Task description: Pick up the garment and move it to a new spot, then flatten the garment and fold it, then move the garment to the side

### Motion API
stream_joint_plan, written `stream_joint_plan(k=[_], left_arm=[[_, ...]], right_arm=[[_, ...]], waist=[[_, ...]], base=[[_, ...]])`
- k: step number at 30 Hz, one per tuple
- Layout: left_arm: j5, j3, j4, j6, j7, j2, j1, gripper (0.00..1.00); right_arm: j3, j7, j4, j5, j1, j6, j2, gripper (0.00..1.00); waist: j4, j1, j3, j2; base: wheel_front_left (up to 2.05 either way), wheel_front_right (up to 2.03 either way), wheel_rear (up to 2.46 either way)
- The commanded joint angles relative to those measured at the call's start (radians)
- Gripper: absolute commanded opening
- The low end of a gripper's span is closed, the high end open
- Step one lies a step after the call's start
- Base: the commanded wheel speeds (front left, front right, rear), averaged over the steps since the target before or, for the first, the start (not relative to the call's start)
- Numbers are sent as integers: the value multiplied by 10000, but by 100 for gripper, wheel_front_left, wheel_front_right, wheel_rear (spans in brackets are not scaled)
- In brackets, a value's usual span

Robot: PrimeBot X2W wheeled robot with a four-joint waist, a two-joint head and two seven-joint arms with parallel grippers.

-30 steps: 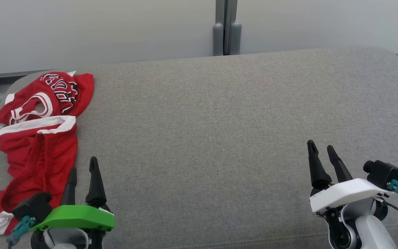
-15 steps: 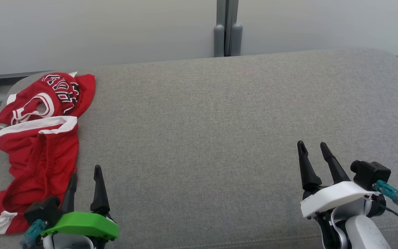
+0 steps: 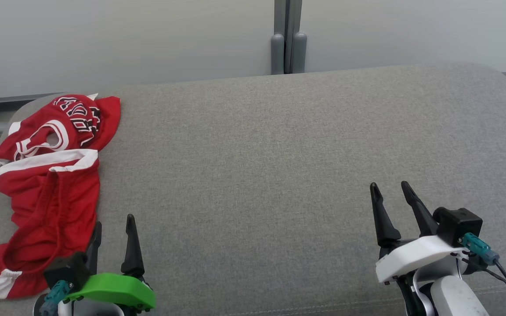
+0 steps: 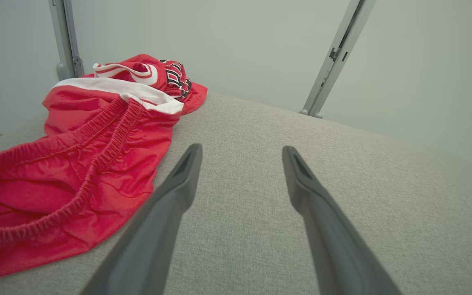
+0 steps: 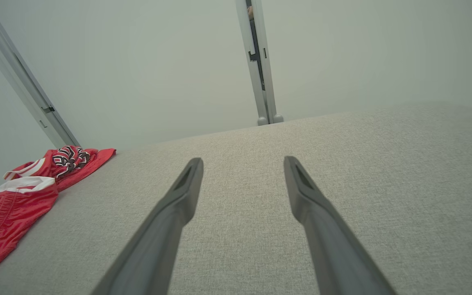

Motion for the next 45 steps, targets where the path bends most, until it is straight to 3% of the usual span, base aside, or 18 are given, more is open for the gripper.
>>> stream_joint_plan(k=[1, 33, 45], left_arm=[[221, -19, -29, 11, -86, 64, 53, 100], [1715, -342, 97, 104, -483, 19, 572, 100], [1479, -376, -9, 178, -316, 67, 573, 100]], right_arm=[[51, -104, -25, -233, 67, 5, -58, 100], [196, -851, 316, -2087, 378, 6, -78, 100], [64, -843, 453, -2000, 317, 6, -76, 100]], waist=[[-1, 0, -10, 0], [49, 0, -339, 0], [33, 0, -308, 0]], base=[[0, 0, 0], [0, 0, 0], [0, 0, 0]])
